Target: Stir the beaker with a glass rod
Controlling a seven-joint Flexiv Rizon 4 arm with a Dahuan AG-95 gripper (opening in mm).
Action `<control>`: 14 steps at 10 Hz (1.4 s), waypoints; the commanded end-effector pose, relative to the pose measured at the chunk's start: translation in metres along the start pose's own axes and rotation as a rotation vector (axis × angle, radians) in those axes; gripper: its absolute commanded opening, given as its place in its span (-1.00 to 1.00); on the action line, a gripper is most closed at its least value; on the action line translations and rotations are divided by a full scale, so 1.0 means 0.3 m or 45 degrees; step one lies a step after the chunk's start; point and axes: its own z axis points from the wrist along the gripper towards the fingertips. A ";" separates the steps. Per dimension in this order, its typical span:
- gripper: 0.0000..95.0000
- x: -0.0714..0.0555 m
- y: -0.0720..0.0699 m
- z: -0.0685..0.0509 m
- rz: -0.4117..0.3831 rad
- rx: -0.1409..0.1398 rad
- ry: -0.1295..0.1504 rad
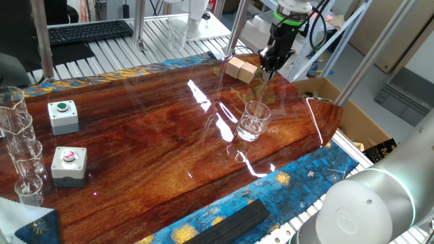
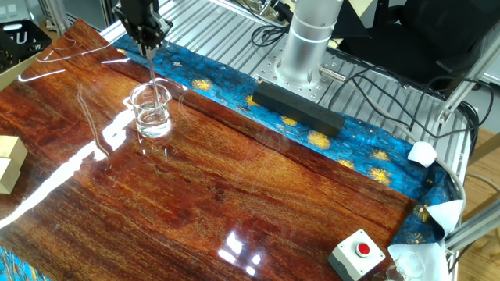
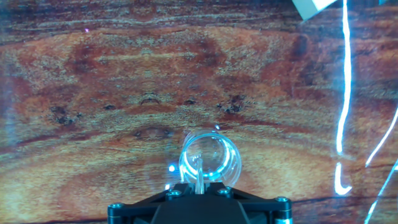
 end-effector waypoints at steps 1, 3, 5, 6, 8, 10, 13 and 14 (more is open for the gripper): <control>-1.00 0.000 0.002 0.001 0.018 0.002 0.011; -1.00 0.000 0.002 0.001 0.034 0.009 0.028; -1.00 0.000 0.002 0.001 0.033 0.019 0.032; -1.00 0.000 0.002 0.001 0.032 0.023 0.041; -1.00 0.000 0.002 0.001 0.007 0.011 0.037; -1.00 0.000 0.002 0.001 0.005 0.013 0.032; -1.00 0.000 0.002 0.001 0.016 0.016 0.042; -1.00 0.000 0.002 0.001 0.018 0.017 0.043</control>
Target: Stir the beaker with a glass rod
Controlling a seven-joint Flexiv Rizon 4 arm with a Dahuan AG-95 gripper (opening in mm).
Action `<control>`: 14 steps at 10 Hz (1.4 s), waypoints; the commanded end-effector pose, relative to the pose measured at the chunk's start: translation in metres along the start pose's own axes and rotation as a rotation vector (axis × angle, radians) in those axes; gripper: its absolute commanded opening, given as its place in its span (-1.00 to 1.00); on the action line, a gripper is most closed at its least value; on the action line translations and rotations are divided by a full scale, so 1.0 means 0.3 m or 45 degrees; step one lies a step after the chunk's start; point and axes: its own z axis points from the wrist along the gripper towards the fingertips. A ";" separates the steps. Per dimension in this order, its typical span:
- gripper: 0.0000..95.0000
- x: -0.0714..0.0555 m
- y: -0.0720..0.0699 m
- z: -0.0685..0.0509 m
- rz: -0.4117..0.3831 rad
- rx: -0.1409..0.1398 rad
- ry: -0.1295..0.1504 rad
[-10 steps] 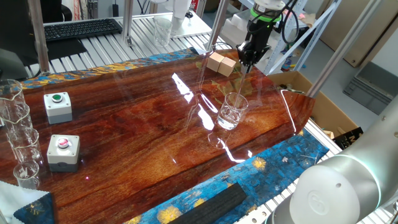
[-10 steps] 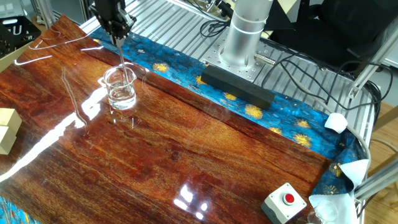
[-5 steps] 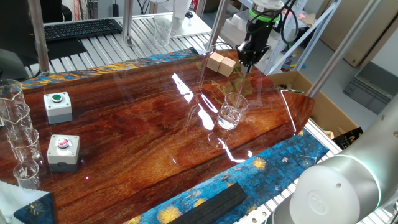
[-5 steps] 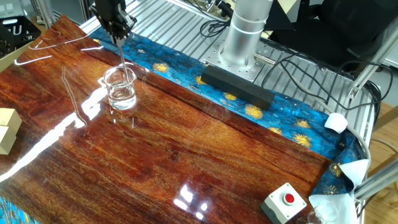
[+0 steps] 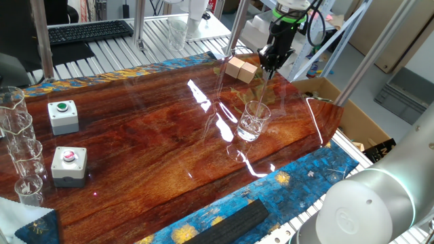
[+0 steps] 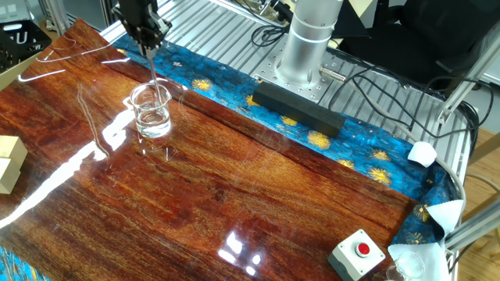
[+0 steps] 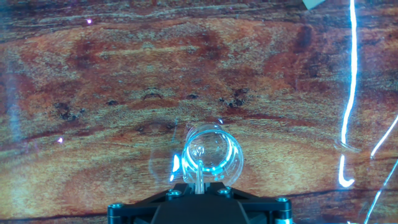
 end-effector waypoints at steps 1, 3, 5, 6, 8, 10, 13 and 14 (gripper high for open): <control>-1.00 -0.008 0.000 -0.004 0.000 -0.007 0.007; -1.00 -0.010 0.001 -0.002 0.003 -0.013 0.022; -1.00 -0.015 0.002 0.002 0.005 -0.010 0.023; -1.00 -0.021 0.005 0.006 0.007 -0.013 0.023; -1.00 -0.039 0.011 0.020 0.010 -0.009 0.015; -1.00 -0.054 0.011 0.025 0.011 -0.010 0.015; -1.00 -0.079 0.009 0.031 0.005 -0.009 0.010; -1.00 -0.086 0.006 0.028 0.001 -0.009 0.010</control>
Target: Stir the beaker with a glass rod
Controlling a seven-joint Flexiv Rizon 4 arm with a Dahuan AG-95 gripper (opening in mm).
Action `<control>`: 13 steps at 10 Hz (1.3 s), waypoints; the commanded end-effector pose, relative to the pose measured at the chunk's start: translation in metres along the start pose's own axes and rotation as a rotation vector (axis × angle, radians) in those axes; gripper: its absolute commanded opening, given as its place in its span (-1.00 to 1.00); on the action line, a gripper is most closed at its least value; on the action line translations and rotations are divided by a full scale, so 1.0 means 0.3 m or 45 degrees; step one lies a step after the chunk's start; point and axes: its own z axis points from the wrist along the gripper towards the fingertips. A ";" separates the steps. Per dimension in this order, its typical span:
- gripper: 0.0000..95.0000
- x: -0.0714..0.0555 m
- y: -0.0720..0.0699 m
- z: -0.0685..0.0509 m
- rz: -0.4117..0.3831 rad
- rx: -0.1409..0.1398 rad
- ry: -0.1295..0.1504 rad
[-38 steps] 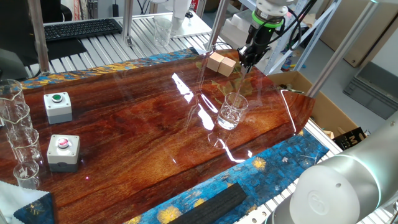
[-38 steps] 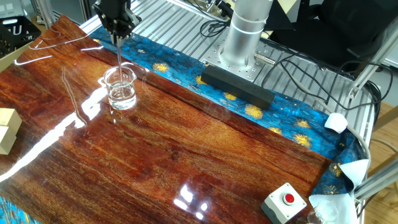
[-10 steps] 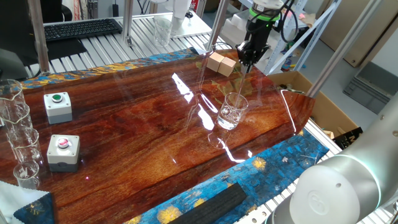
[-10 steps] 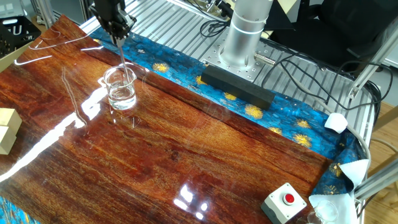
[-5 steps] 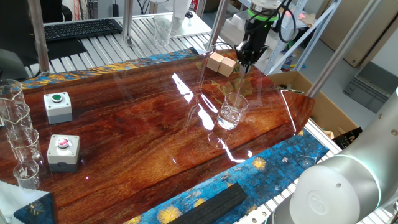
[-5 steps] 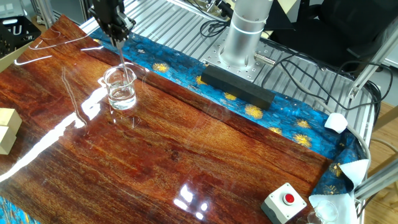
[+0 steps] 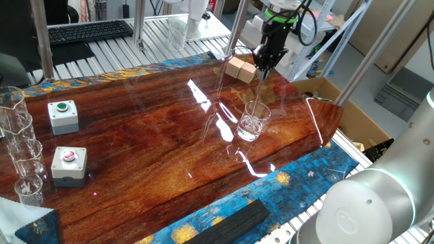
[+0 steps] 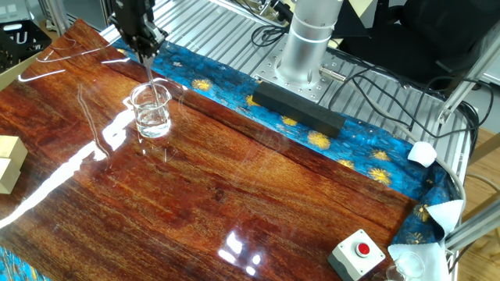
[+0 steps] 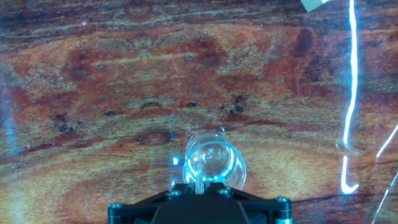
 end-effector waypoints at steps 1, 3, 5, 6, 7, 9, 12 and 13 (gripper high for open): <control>-1.00 -0.016 -0.007 -0.004 -0.009 0.001 -0.001; -1.00 -0.035 -0.007 0.003 -0.021 0.012 -0.018; -1.00 -0.050 -0.025 -0.004 -0.046 0.016 -0.024; -1.00 -0.054 -0.031 -0.008 -0.054 0.017 -0.024; -1.00 -0.059 -0.046 -0.016 -0.074 0.025 -0.022; -1.00 -0.064 -0.063 -0.026 -0.093 0.031 -0.025; -1.00 -0.047 -0.098 -0.028 -0.125 0.050 -0.044; -1.00 -0.040 -0.106 -0.029 -0.131 0.050 -0.043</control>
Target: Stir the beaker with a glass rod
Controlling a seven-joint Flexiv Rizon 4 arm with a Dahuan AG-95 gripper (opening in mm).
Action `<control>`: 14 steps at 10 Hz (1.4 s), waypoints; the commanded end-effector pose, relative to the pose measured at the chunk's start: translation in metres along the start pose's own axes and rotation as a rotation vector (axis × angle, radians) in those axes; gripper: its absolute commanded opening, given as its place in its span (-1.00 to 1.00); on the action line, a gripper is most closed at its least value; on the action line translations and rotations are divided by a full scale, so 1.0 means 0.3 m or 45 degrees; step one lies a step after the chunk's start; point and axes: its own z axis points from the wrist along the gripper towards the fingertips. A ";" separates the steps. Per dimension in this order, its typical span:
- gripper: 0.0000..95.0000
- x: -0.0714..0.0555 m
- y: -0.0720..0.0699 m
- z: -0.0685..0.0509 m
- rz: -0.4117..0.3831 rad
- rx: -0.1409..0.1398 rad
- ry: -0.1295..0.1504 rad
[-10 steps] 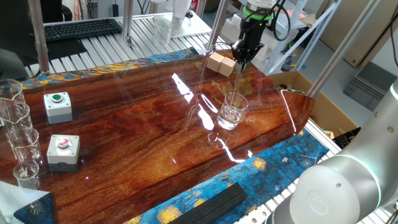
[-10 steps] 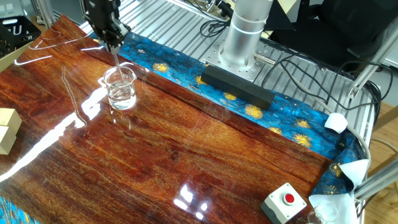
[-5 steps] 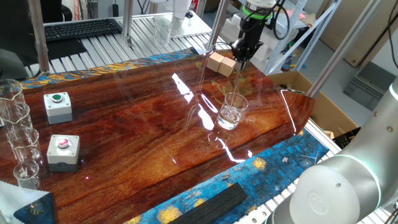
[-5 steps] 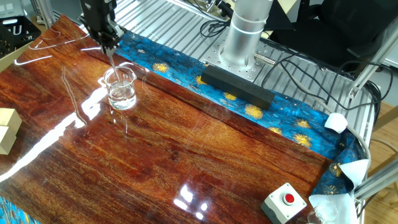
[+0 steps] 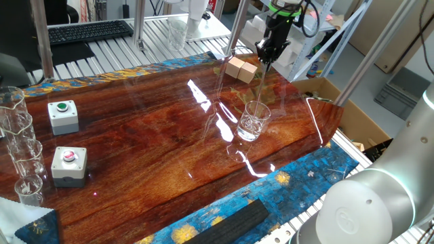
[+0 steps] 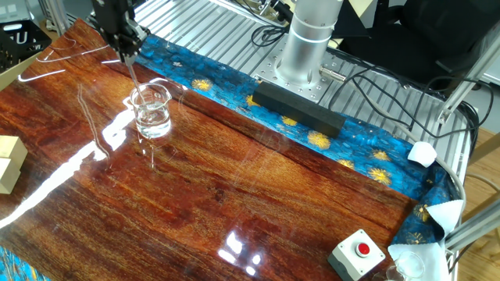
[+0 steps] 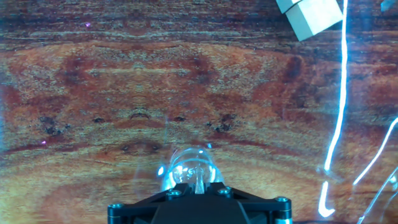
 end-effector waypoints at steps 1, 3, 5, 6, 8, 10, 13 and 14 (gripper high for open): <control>-1.00 0.028 -0.017 -0.009 -0.012 -0.003 0.015; -1.00 0.046 -0.011 -0.013 -0.001 -0.005 0.029; -1.00 0.082 0.030 -0.018 0.035 -0.007 0.042; -1.00 0.085 0.040 -0.015 0.046 -0.011 0.042; -1.00 0.092 0.069 -0.008 0.094 -0.036 0.038; -1.00 0.088 0.101 -0.001 0.139 -0.050 0.038; -1.00 0.025 0.156 0.006 0.181 -0.037 0.030; -1.00 0.010 0.161 0.006 0.179 -0.029 0.027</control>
